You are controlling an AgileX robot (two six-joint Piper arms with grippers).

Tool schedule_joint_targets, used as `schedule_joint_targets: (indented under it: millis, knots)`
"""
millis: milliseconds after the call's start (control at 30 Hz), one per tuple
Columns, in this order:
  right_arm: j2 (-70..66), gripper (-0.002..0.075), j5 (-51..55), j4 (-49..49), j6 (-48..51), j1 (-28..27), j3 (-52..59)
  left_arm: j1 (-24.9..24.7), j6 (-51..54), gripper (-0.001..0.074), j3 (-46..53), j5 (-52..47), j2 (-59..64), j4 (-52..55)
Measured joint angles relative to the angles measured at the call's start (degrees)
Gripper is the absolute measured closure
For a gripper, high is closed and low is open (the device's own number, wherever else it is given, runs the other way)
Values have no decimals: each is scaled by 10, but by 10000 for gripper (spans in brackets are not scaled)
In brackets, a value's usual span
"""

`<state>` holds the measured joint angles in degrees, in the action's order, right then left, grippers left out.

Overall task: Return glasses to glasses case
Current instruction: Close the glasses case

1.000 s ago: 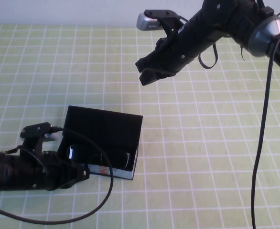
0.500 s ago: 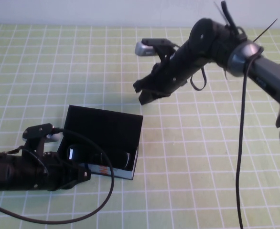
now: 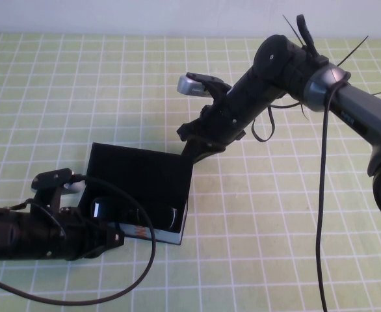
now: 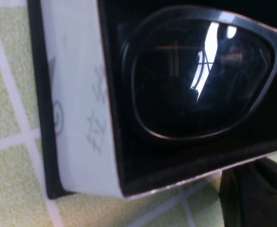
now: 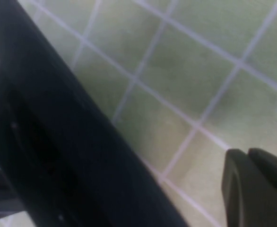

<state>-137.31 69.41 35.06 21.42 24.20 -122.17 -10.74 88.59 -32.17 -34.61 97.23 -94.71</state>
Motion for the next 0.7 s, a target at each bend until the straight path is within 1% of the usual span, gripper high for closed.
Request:
schedule_joint_targets:
  millis: [367, 700]
  knots:
    - [9, 737, 1, 42, 10, 1, 11, 0, 0, 737, 0, -1, 0, 0]
    - [84, 737, 2, 43, 30, 56, 92, 0, 1, 737, 0, -2, 0, 5]
